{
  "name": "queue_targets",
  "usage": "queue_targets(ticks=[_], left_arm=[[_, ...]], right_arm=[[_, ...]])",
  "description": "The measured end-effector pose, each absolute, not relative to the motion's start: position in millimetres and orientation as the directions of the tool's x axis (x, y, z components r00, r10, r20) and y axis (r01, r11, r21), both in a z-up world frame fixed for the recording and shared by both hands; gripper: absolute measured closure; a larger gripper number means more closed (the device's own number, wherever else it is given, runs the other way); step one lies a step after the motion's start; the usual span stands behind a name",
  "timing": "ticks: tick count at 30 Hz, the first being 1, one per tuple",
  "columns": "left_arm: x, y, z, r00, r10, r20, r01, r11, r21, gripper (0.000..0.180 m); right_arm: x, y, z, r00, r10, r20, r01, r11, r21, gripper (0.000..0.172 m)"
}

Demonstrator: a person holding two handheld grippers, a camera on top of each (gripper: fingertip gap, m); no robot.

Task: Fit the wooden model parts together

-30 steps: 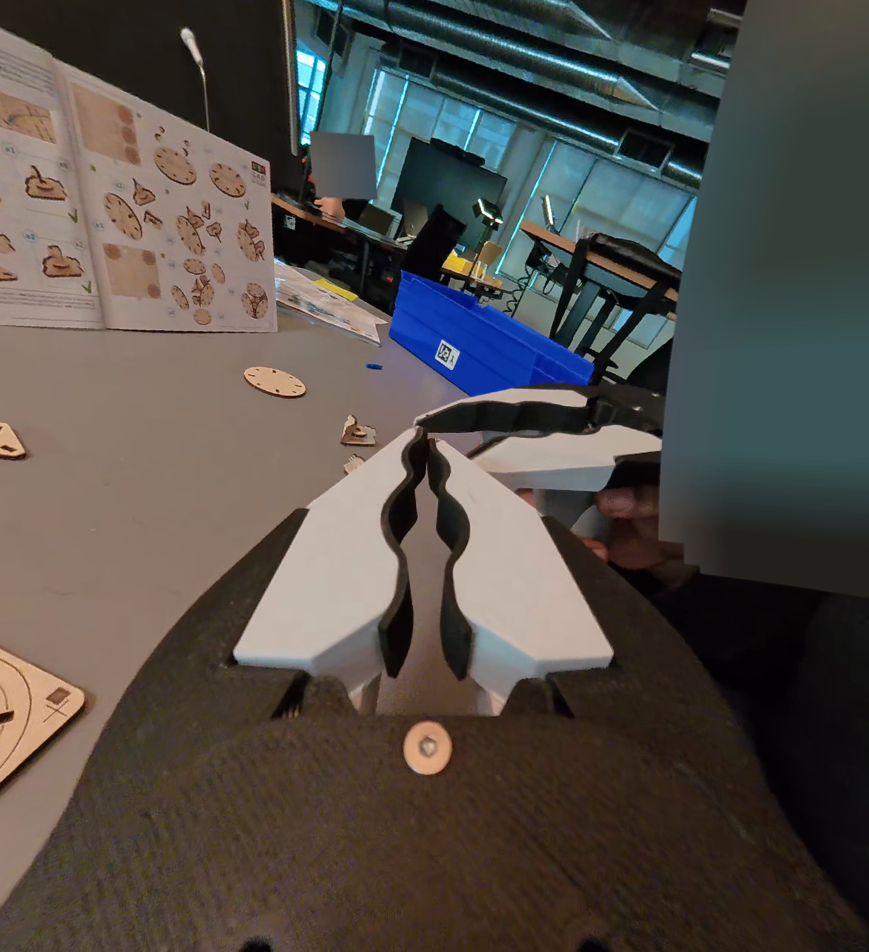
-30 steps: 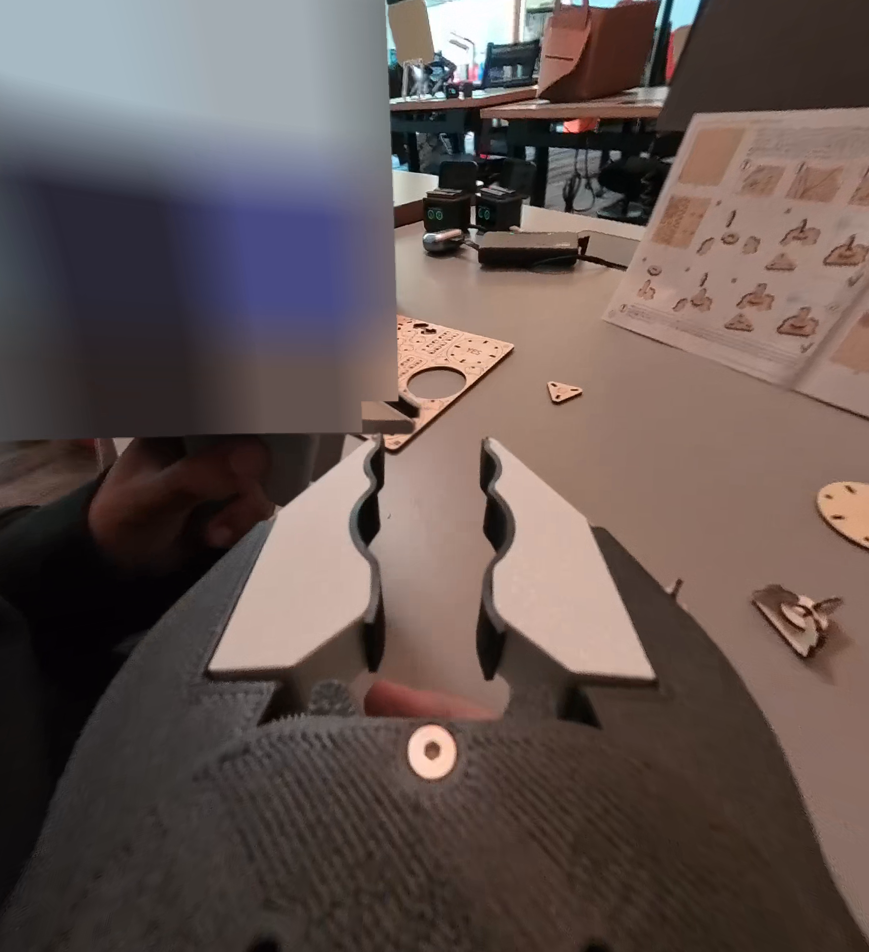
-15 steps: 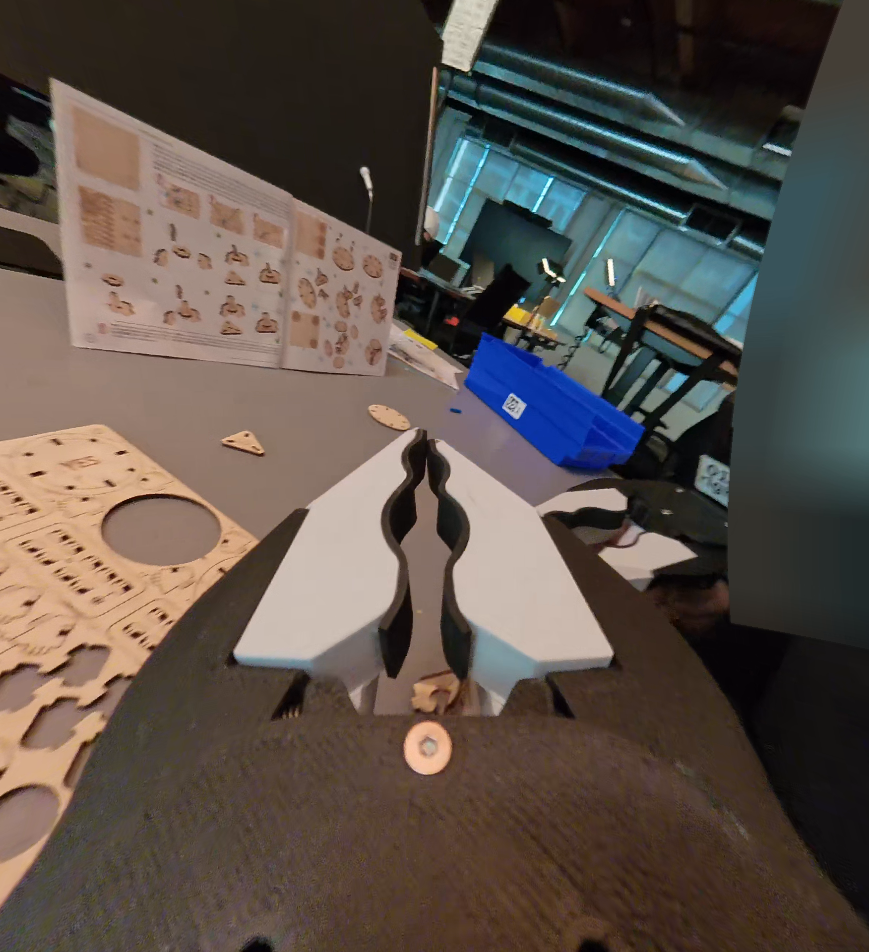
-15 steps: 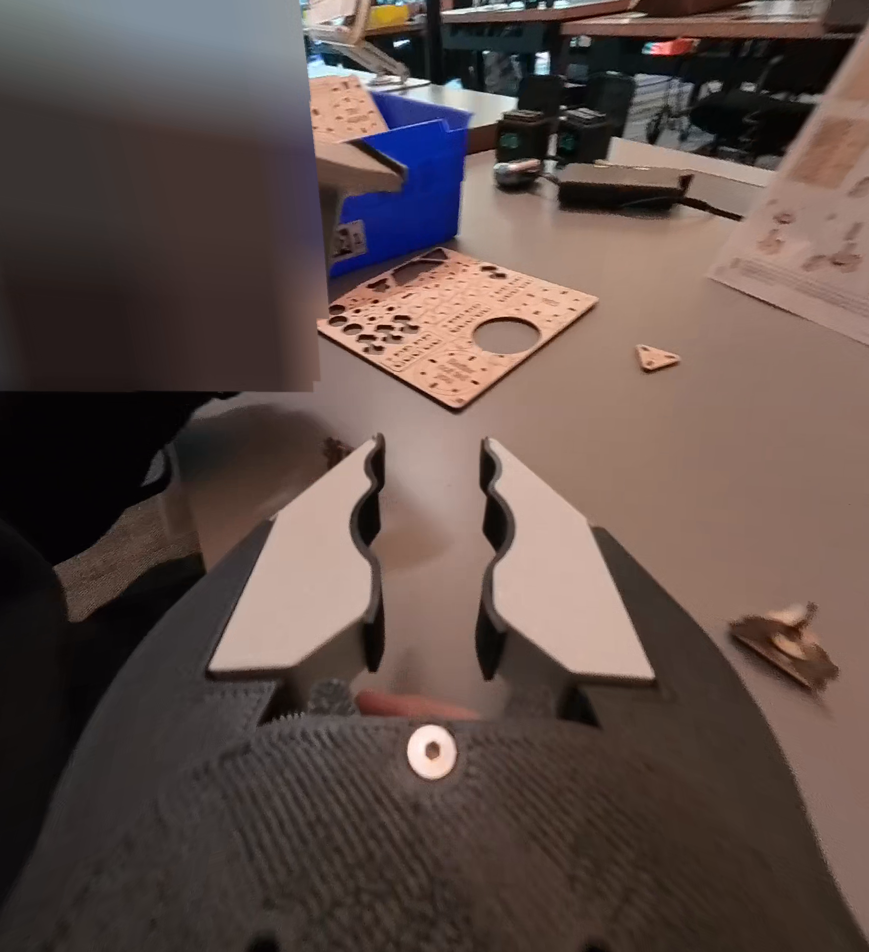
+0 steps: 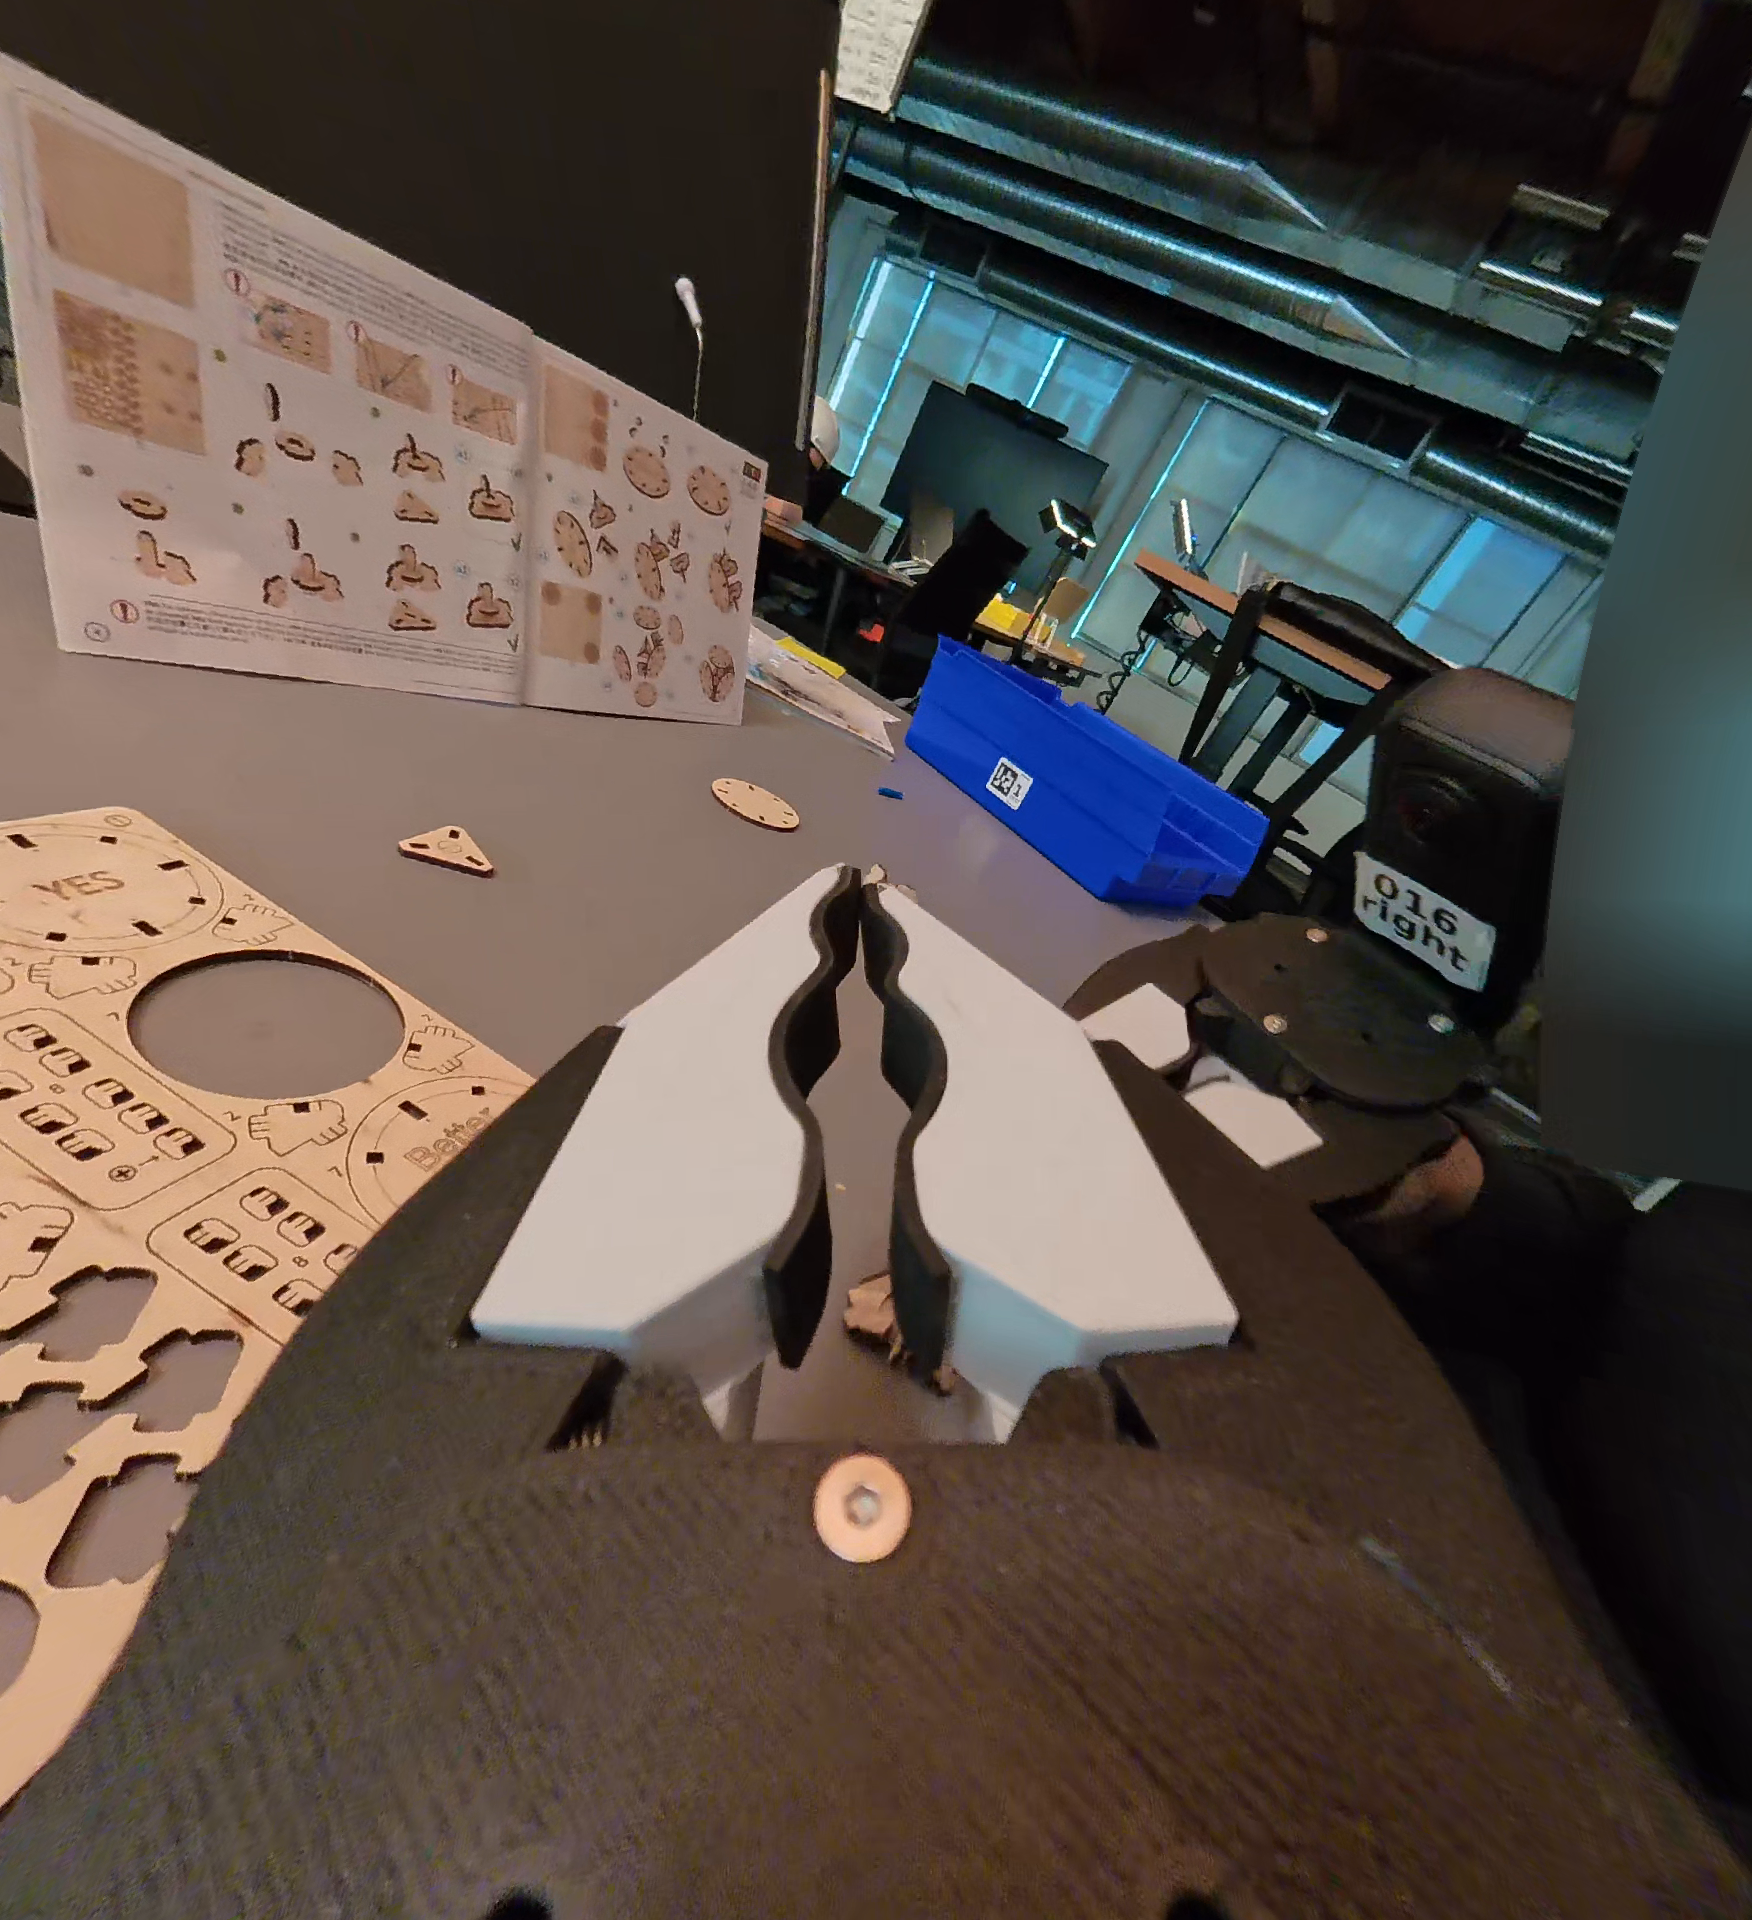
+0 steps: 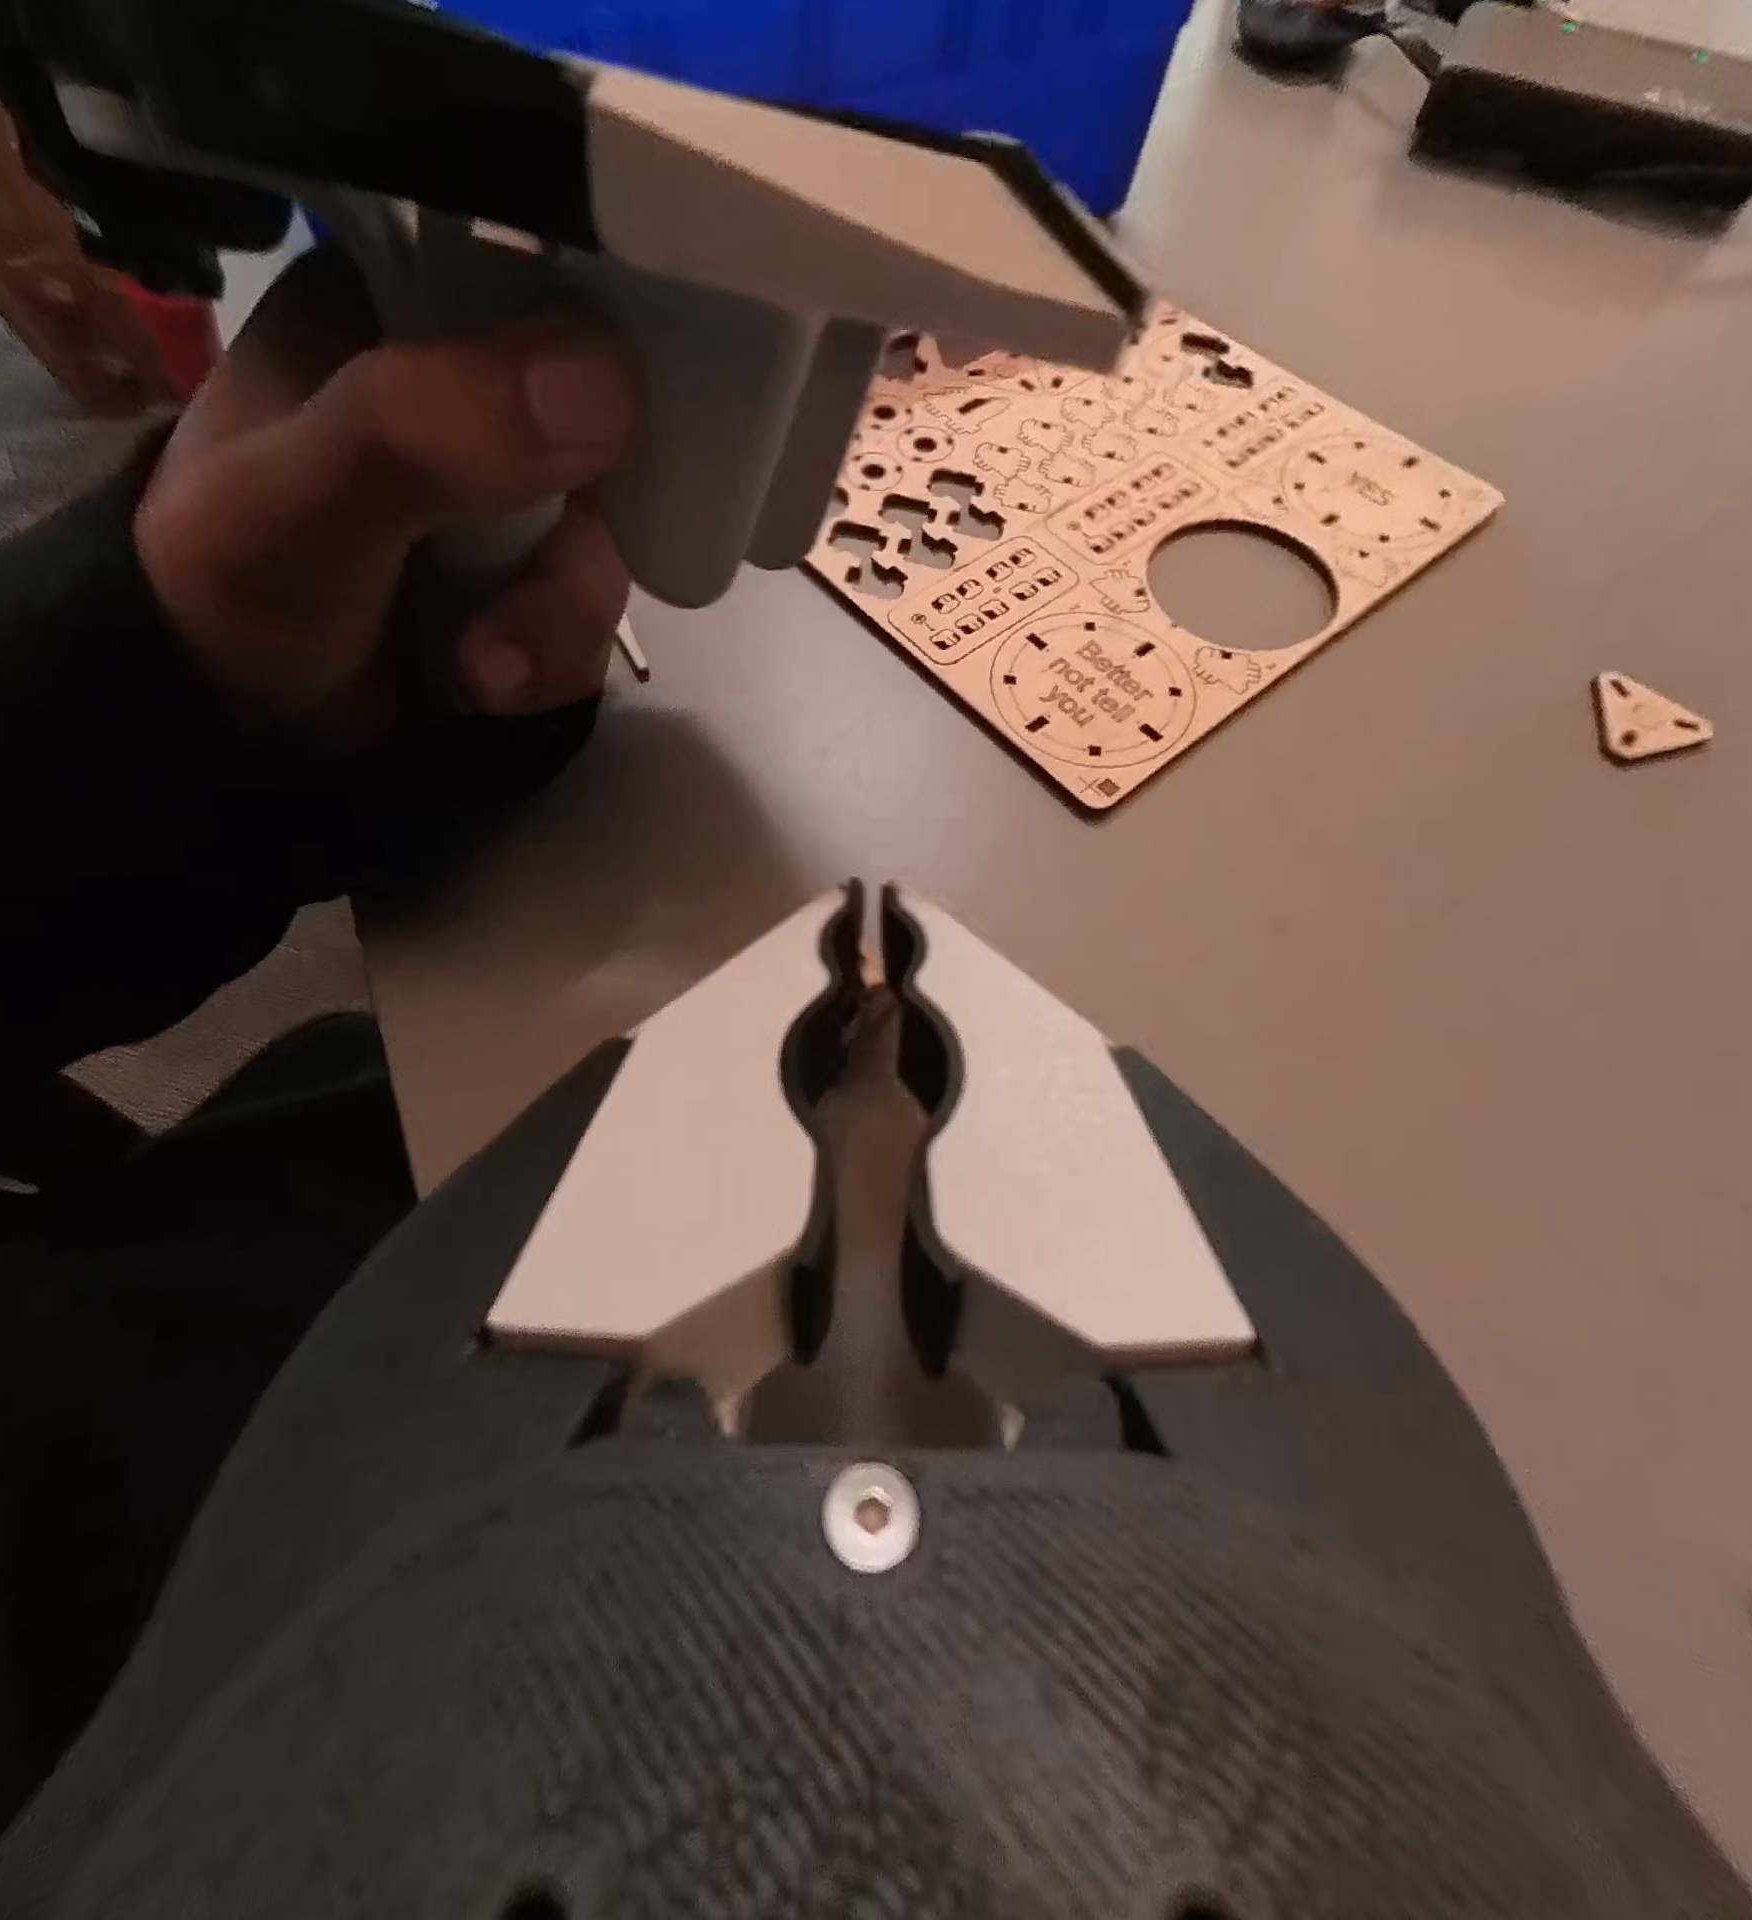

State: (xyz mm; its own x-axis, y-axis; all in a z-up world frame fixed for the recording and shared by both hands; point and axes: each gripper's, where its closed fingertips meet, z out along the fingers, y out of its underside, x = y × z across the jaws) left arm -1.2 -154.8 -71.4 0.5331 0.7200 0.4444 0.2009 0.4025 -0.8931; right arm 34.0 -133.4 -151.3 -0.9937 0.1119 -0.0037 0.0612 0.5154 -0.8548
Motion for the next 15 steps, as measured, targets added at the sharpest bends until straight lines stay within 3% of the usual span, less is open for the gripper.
queue_targets(ticks=[7, 9, 15], left_arm=[[-3, -148, -76, 0.550, 0.699, 0.458, 0.235, 0.397, -0.887, 0.180], [-3, -147, -76, 0.548, 0.698, 0.460, 0.236, 0.399, -0.886, 0.180], [-2, -146, -76, 0.552, 0.704, 0.447, 0.230, 0.387, -0.893, 0.180]], right_arm=[[11, -108, -129, -0.955, 0.164, -0.249, 0.292, 0.347, -0.891, 0.169], [23, -111, -128, -0.966, 0.107, -0.236, 0.259, 0.364, -0.894, 0.149], [41, -126, -158, -0.999, 0.039, -0.002, 0.023, 0.556, -0.831, 0.149]])
